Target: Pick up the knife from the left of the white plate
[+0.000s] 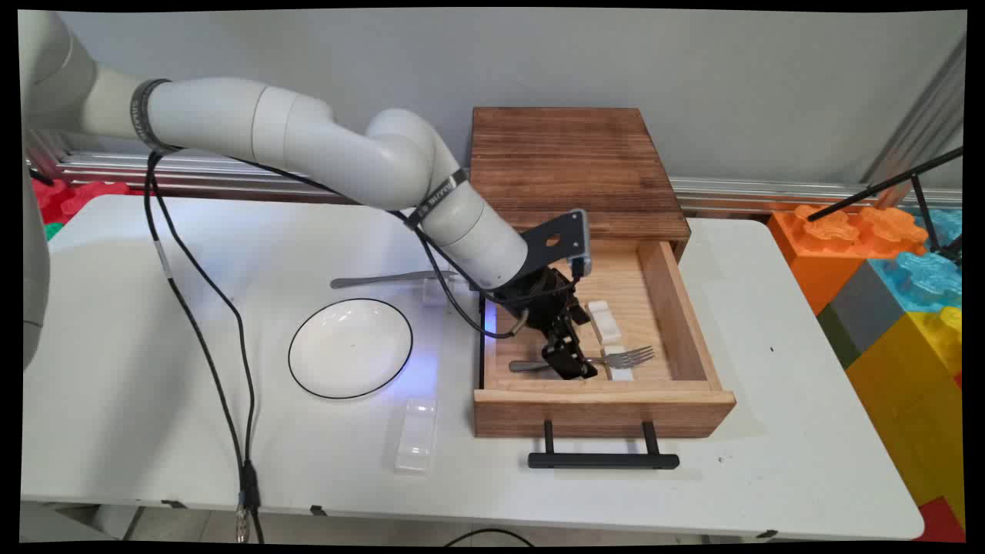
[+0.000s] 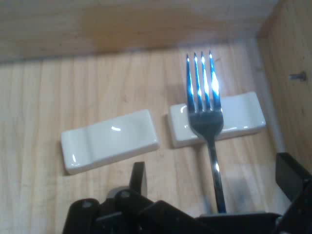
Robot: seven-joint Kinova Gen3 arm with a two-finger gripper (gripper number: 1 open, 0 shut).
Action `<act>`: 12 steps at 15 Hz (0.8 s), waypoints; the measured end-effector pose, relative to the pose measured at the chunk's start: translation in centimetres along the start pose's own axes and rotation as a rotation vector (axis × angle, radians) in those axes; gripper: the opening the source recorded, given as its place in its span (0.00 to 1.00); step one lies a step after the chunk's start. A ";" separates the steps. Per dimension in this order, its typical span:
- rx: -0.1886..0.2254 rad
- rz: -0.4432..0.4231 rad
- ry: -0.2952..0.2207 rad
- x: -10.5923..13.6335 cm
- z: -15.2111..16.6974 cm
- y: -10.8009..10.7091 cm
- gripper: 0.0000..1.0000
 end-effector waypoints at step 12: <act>-0.035 -0.050 0.035 4.6 -7.6 -2.7 1.00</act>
